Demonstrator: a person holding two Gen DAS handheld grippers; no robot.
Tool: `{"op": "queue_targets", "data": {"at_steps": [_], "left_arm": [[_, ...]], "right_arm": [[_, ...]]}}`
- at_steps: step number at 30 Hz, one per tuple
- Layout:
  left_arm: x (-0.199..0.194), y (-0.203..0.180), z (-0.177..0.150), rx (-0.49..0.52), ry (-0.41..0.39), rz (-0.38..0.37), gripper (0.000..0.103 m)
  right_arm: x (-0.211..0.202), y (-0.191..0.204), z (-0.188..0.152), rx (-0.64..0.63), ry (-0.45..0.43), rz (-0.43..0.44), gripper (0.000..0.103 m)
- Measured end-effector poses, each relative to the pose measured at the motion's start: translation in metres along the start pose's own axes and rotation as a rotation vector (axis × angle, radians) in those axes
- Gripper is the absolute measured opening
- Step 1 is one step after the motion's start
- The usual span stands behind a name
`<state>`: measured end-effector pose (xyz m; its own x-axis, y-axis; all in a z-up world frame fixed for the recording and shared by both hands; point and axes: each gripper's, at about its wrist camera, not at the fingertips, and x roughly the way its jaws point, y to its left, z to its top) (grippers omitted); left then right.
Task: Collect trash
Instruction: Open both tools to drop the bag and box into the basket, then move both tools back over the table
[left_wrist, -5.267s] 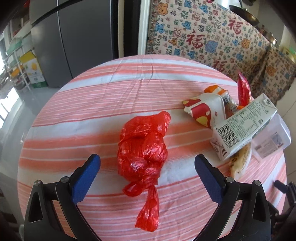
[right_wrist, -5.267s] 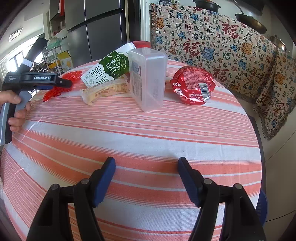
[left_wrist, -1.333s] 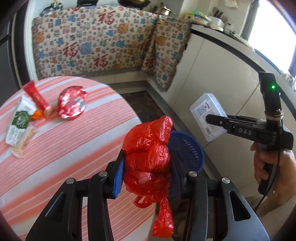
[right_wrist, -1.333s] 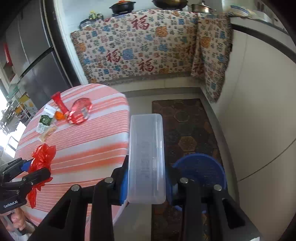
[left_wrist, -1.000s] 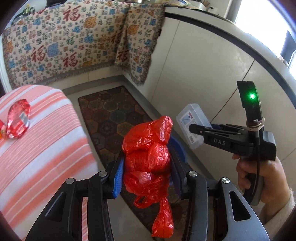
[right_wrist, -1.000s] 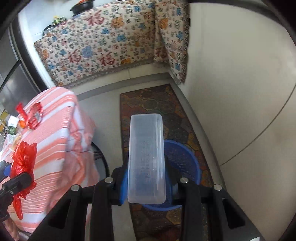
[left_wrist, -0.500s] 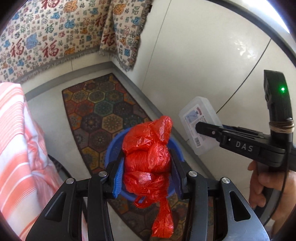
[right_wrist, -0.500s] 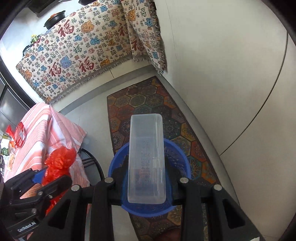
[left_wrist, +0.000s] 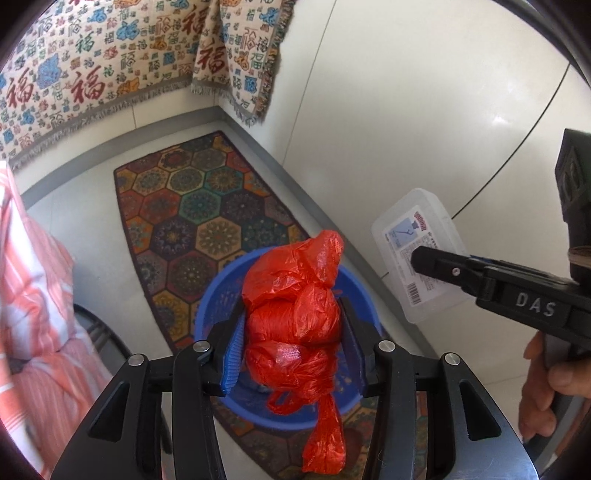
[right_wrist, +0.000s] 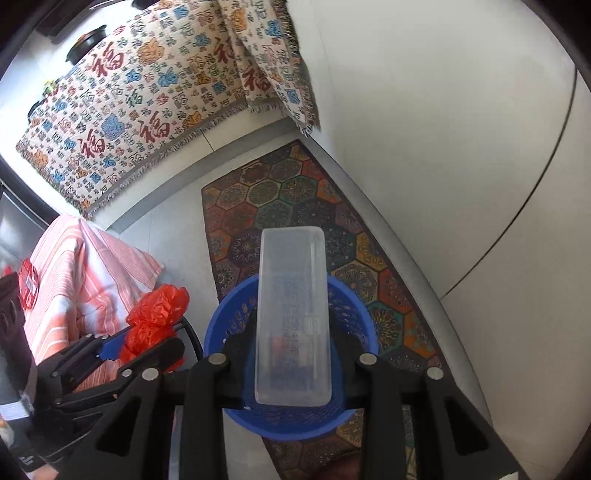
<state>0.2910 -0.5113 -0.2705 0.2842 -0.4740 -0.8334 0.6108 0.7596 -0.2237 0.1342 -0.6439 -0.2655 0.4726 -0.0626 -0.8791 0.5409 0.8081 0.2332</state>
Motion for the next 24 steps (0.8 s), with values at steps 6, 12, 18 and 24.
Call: {"op": "queue_targets", "data": {"at_steps": [6,12,18,24], "left_arm": [[0.004,0.002,0.000,-0.004,-0.027,0.010,0.085],[-0.039,0.007,0.000,-0.044,-0.090,-0.002,0.085],[-0.135,0.001,-0.026,-0.037,-0.192,0.019,0.089],[-0.216,0.031,-0.082,-0.064,-0.241,0.094,0.096]], "right_arm": [[0.007,-0.006,0.000,0.028,0.005,0.011,0.053],[-0.018,0.002,0.004,0.016,-0.097,-0.006,0.056],[-0.073,0.038,0.008,-0.097,-0.351,-0.110,0.056],[-0.110,0.090,0.001,-0.222,-0.499,-0.120,0.059]]}}
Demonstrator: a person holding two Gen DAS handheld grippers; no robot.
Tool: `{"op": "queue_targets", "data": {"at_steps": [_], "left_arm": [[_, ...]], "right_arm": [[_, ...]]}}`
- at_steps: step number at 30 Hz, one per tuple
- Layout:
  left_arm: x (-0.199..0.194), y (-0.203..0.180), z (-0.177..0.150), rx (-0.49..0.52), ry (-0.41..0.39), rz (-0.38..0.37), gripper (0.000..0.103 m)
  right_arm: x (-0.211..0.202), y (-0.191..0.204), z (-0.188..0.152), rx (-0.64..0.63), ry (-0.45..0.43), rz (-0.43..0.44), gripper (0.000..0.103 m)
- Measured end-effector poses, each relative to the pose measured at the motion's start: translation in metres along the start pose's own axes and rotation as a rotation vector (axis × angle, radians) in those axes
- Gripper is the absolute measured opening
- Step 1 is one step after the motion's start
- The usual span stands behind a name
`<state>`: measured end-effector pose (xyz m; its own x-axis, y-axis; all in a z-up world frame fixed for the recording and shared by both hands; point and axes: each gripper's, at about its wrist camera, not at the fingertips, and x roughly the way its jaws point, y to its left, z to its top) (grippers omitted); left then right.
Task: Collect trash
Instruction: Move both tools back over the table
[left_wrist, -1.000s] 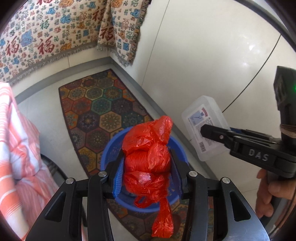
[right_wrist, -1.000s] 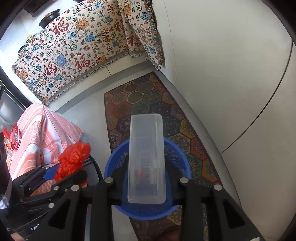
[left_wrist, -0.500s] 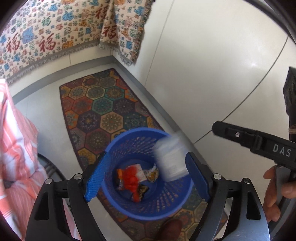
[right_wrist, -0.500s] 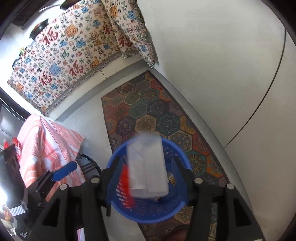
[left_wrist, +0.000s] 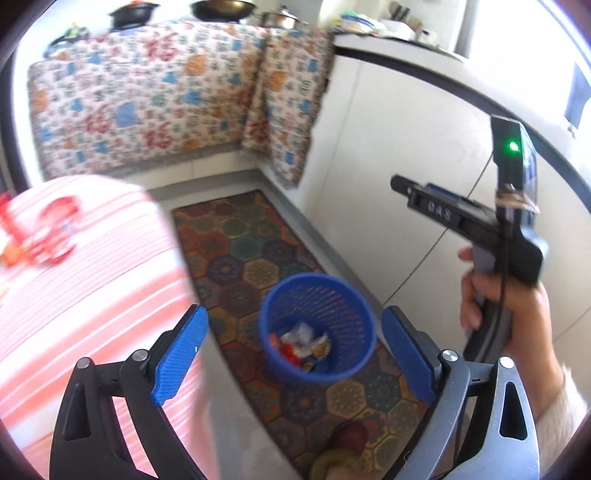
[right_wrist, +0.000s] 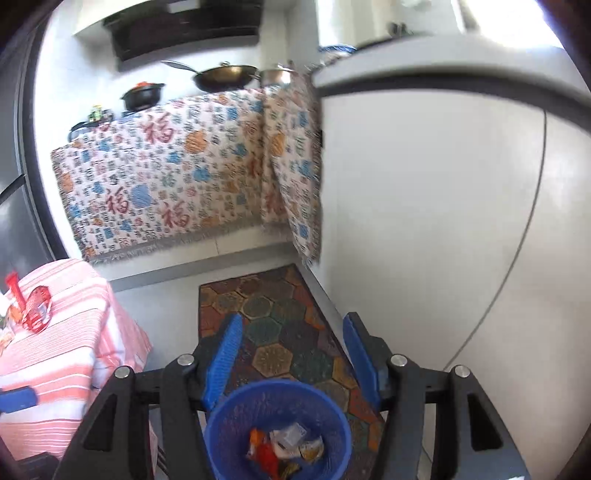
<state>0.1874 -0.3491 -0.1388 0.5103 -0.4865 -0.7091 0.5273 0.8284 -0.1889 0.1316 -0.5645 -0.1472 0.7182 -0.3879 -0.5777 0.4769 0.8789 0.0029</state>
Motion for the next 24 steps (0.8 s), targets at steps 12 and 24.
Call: {"op": "queue_targets", "data": {"at_steps": [12,24], "left_arm": [[-0.076,0.182,-0.064,-0.217,0.021,0.401,0.096],[-0.078,0.309,-0.076,-0.269,0.066,0.449,0.096]], "right_arm": [[-0.029,0.188,-0.013,-0.168,0.035,0.373,0.059],[-0.022,0.359,-0.098,-0.461,0.272,0.550,0.059]]}}
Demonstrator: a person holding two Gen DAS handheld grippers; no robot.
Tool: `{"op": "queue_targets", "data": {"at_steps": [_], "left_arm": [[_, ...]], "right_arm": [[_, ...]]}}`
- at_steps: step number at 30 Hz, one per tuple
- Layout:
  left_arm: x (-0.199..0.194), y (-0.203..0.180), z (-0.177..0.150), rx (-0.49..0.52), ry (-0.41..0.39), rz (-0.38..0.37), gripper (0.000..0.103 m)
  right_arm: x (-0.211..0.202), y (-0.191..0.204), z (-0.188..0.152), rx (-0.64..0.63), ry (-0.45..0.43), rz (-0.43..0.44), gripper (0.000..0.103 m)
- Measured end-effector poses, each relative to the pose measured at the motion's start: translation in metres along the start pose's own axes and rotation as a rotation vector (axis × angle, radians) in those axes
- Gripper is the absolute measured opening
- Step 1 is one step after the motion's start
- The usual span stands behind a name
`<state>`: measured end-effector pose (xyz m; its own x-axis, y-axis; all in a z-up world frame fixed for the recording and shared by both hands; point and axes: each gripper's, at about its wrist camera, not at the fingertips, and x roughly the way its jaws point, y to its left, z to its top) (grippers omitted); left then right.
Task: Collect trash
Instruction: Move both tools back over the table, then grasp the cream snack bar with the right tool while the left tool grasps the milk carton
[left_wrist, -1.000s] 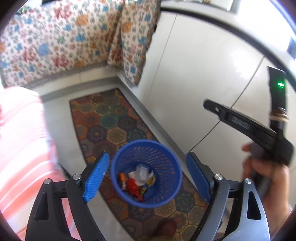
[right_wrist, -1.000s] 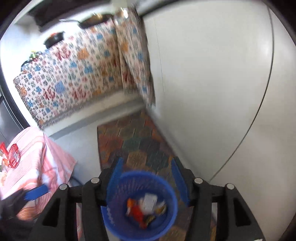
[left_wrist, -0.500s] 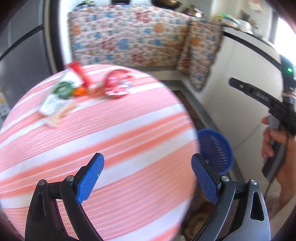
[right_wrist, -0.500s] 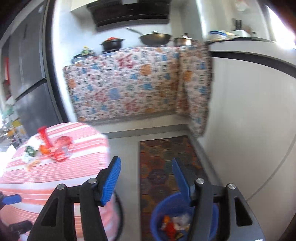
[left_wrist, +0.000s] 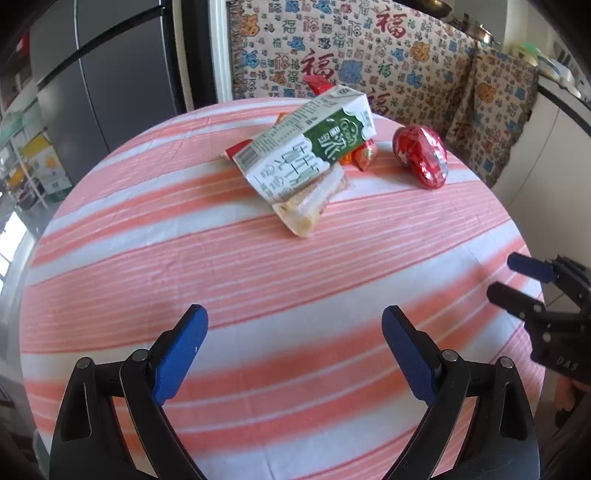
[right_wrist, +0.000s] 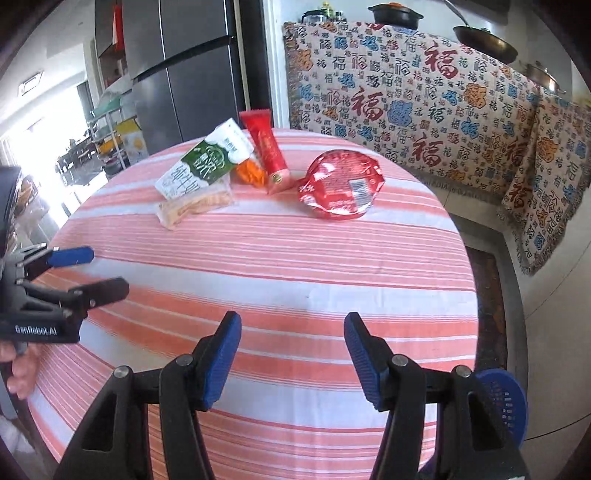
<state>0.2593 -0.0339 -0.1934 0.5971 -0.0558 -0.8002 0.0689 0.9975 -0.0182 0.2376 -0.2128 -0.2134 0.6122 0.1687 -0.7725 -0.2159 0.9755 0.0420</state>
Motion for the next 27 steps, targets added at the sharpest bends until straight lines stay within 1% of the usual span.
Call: {"op": "queue_targets", "data": {"at_steps": [3,5,6,7,8,10,12,13,14,15,16,18,20,24,25,26,27], "left_arm": [[0.007,0.018,0.021,0.009,-0.018,-0.015,0.096],[0.017,0.025,0.031,0.012,-0.013,-0.026,0.096],[0.021,0.026,0.033,0.017,-0.007,-0.045,0.095],[0.026,0.024,0.036,0.031,-0.002,-0.074,0.095],[0.031,0.019,0.038,0.046,-0.005,-0.087,0.095],[0.037,0.012,0.046,0.069,-0.033,-0.076,0.095],[0.045,0.007,0.055,0.055,-0.048,-0.067,0.093],[0.049,0.007,0.057,0.047,-0.042,-0.072,0.084],[0.052,0.006,0.059,0.042,-0.032,-0.079,0.066],[0.055,0.004,0.058,0.042,-0.020,-0.080,0.054],[0.056,0.003,0.056,0.046,-0.009,-0.090,0.037],[0.049,-0.002,0.049,0.063,-0.021,-0.070,0.033],[0.038,-0.005,0.039,0.050,-0.013,-0.095,0.026],[0.014,-0.022,0.010,0.005,0.011,-0.135,0.027],[0.009,-0.028,0.003,-0.005,0.018,-0.160,0.028],[0.005,-0.035,-0.002,-0.006,0.027,-0.188,0.030],[0.001,-0.041,-0.008,0.000,0.034,-0.211,0.035]], "right_arm": [[0.013,0.007,-0.003,-0.006,0.035,-0.003,0.059],[0.018,0.009,-0.004,0.003,0.051,-0.003,0.059],[0.021,0.009,-0.006,0.006,0.059,-0.002,0.059],[0.023,0.010,-0.006,0.007,0.066,-0.004,0.059],[0.024,0.011,-0.005,0.002,0.062,-0.011,0.059],[0.026,0.012,-0.002,-0.009,0.063,-0.019,0.059],[0.025,0.011,-0.001,0.002,0.061,-0.013,0.059],[0.025,0.011,0.000,0.011,0.059,-0.012,0.059],[0.024,0.009,0.001,0.021,0.057,-0.011,0.059],[0.024,0.006,0.001,0.028,0.054,-0.012,0.059],[0.023,0.004,0.001,0.034,0.052,-0.014,0.059],[0.022,-0.001,0.002,0.039,0.049,-0.020,0.059],[0.020,-0.005,0.002,0.043,0.046,-0.027,0.059],[0.011,-0.013,0.007,0.070,0.022,-0.026,0.059],[0.009,-0.014,0.008,0.077,0.014,-0.025,0.059],[0.007,-0.016,0.009,0.082,0.007,-0.025,0.059],[0.005,-0.017,0.011,0.088,0.000,-0.028,0.059]]}}
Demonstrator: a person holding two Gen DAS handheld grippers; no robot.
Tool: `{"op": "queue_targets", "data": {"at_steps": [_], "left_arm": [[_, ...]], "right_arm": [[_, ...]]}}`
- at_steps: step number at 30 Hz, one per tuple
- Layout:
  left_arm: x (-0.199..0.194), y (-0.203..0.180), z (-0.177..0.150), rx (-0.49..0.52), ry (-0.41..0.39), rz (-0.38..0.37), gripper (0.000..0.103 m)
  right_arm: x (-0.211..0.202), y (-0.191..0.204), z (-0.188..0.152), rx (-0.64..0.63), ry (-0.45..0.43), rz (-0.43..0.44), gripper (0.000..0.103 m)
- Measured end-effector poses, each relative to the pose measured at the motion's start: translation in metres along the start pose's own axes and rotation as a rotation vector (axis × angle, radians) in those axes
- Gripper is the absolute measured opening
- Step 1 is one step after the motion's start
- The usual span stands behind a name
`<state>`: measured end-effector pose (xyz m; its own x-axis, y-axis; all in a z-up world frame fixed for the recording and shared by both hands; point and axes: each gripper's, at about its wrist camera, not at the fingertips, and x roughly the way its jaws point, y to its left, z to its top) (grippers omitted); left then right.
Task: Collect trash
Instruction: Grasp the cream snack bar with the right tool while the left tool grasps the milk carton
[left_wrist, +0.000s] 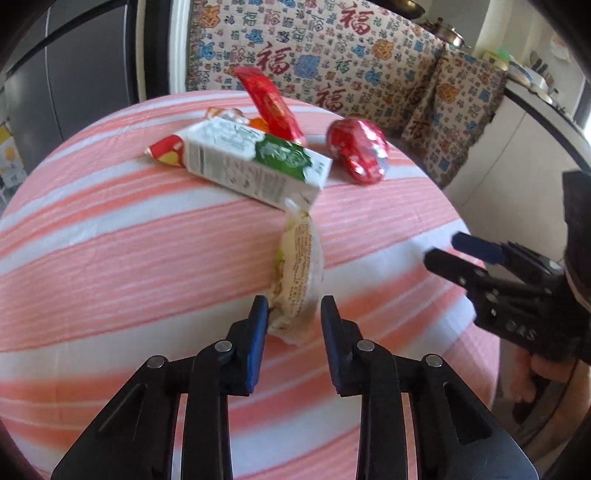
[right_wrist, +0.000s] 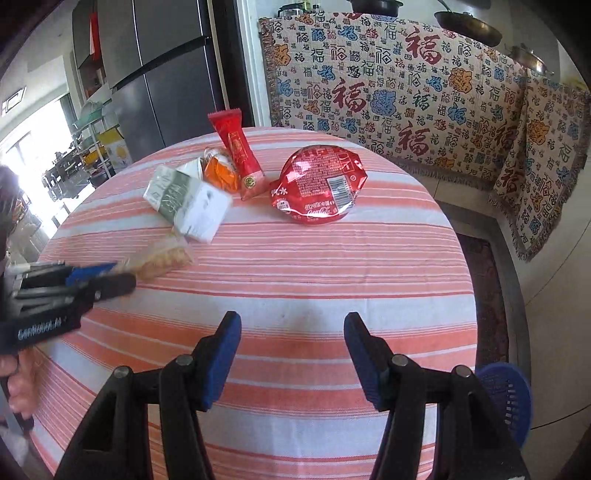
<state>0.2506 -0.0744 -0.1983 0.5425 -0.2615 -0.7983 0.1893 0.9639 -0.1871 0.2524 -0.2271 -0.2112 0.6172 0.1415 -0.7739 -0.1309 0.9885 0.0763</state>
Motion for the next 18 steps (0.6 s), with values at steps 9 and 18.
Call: {"op": "queue_targets", "data": {"at_steps": [9,18], "left_arm": [[-0.024,0.023,0.001,-0.031,-0.027,0.006,0.072],[-0.038,0.077,0.008,-0.148,-0.107,0.169,0.080]], "right_arm": [[-0.005,-0.006,-0.001,0.022,-0.010,0.019,0.059],[0.006,0.043,0.010,0.131,-0.010,0.330,0.067]]}}
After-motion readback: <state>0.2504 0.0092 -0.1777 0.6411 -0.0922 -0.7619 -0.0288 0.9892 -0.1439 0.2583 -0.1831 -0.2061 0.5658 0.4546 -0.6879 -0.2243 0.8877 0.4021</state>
